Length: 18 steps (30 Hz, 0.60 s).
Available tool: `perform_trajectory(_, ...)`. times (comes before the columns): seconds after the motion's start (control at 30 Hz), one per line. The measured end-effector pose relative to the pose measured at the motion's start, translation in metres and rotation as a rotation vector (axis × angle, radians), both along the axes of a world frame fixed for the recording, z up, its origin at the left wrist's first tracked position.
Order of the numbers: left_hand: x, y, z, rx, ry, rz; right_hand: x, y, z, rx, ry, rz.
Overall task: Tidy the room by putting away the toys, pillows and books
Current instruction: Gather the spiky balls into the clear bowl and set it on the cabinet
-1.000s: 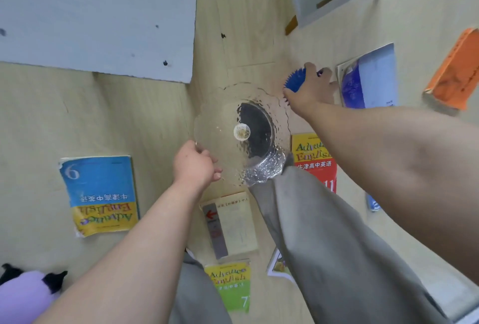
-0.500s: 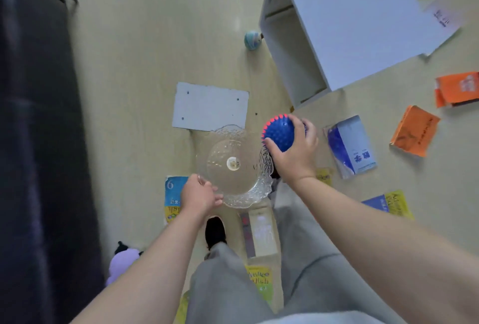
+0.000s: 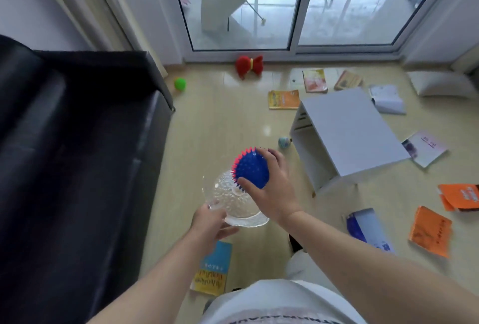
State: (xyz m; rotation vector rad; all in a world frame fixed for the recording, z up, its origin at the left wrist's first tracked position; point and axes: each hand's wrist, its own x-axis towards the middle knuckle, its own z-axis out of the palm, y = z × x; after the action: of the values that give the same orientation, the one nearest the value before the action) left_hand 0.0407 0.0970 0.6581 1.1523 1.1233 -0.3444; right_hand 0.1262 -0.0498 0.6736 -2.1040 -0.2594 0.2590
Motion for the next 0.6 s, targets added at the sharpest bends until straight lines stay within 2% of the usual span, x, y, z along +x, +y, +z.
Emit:
perform_trajectory(0.17,0.013,0.015,0.034,-0.166,-0.136,0.048,0.006,0.024,0.038,0.017,-0.031,0.050)
perform_trajectory(0.3,0.042,0.013,0.047,-0.209,-0.196,0.009,0.029,0.018,0.060,-0.009,-0.094,0.031)
perform_trajectory(0.6,0.173,-0.017,0.046,-0.210,-0.222,-0.030,0.168,-0.014,0.056,-0.010,-0.061,0.066)
